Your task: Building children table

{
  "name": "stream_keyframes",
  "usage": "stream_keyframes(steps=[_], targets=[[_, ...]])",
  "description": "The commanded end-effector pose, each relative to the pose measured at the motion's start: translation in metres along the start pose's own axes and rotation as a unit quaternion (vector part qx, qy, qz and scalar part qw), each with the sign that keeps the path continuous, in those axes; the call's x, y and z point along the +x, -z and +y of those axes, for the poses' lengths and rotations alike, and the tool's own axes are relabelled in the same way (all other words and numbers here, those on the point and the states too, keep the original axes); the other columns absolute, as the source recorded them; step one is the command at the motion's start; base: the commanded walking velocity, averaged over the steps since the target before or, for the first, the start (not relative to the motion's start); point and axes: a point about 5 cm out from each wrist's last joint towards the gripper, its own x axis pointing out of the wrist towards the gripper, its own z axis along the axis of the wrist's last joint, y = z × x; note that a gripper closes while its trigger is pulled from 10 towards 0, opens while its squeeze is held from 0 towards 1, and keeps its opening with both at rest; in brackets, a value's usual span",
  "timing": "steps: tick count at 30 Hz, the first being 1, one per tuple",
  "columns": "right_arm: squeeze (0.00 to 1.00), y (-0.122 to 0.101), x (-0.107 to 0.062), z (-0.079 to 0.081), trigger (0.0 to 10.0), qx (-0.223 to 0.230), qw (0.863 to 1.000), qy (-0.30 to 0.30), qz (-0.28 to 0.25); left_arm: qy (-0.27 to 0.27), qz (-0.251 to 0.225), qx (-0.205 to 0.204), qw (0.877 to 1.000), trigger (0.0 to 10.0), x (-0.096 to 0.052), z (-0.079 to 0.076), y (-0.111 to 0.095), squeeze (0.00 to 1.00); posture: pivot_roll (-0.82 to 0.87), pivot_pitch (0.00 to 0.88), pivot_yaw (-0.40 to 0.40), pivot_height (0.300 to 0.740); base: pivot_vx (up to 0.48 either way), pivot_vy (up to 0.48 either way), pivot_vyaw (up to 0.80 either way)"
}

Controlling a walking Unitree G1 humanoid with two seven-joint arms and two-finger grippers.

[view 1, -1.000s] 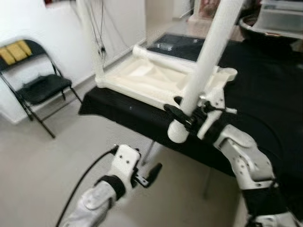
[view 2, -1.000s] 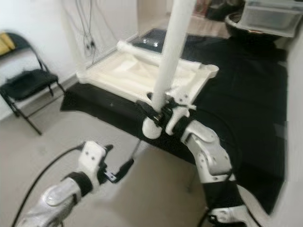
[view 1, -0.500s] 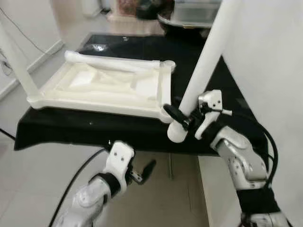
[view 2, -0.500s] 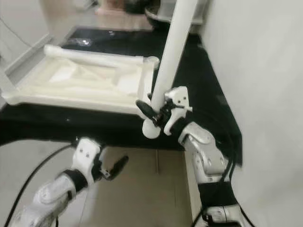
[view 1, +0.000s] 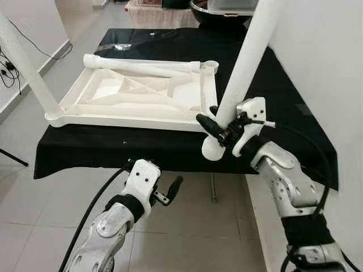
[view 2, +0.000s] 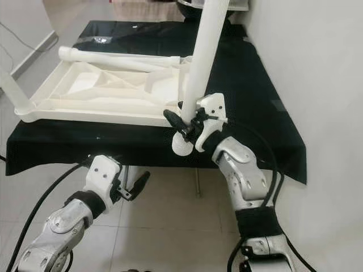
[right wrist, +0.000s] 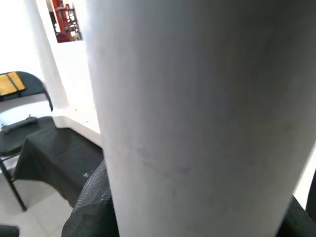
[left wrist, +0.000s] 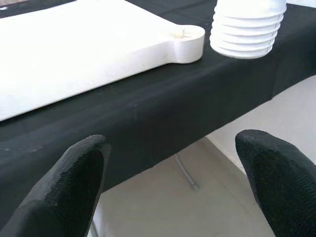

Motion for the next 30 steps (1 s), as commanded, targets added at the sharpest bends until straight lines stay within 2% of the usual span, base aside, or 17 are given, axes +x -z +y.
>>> stream_keyframes(steps=[1,4,6,9,12,13,17,24,27,30], targets=[[0.0,-0.003,0.001,-0.003,10.0,0.0,1.0,0.011,-0.013,-0.008,-0.003,0.006,1.0,10.0,0.0,0.001,0.001,0.0,0.08,0.169,-0.017,0.74,0.0,0.0,0.0],[0.0,-0.004,0.006,-0.001,10.0,0.003,1.0,0.012,-0.02,-0.005,-0.011,0.01,1.0,10.0,0.0,0.001,-0.002,0.0,0.08,0.171,-0.02,0.74,0.0,0.0,0.0],[0.0,-0.004,0.008,0.0,10.0,0.009,1.0,0.019,-0.024,0.011,-0.009,-0.016,1.0,10.0,-0.001,-0.001,-0.002,0.0,0.09,0.172,-0.02,0.74,0.0,0.0,0.0],[0.0,-0.004,0.009,0.0,10.0,0.016,0.999,0.027,-0.029,0.016,-0.013,-0.024,0.999,10.0,-0.002,-0.001,-0.005,0.0,0.09,0.172,-0.02,0.74,0.0,0.0,0.0],[0.0,-0.007,0.008,-0.001,10.0,0.024,0.998,0.038,-0.046,0.02,-0.016,-0.033,0.999,10.0,-0.002,-0.002,-0.006,0.0,0.09,0.17,-0.017,0.74,0.475,0.0,0.8],[0.0,-0.008,0.008,-0.002,10.0,0.04,0.997,0.041,-0.06,0.021,-0.017,-0.034,0.999,10.0,-0.002,-0.002,-0.007,0.0,0.09,0.169,-0.014,0.74,0.356,0.0,0.8],[0.0,-0.007,0.008,-0.004,10.0,0.065,0.994,0.058,-0.064,0.024,-0.023,-0.035,0.999,10.0,0.0,-0.003,-0.009,0.0,0.09,0.163,-0.009,0.74,0.343,0.0,0.0],[0.0,-0.008,0.005,-0.009,10.0,0.065,0.993,0.064,-0.069,0.029,-0.023,-0.032,0.999,10.0,0.003,-0.005,-0.01,0.0,0.09,0.158,-0.005,0.74,0.087,0.0,0.0],[0.0,-0.01,0.002,-0.011,10.0,0.061,0.994,0.052,-0.075,0.047,-0.021,-0.011,0.999,10.0,0.002,-0.012,-0.007,0.0,0.09,0.16,-0.003,0.74,0.0,0.0,0.0],[0.0,-0.014,0.0,-0.011,10.0,0.051,0.995,0.029,-0.082,0.062,-0.014,-0.01,0.998,10.0,0.0,-0.016,-0.003,0.0,0.09,0.163,-0.001,0.74,0.0,0.0,0.0]])
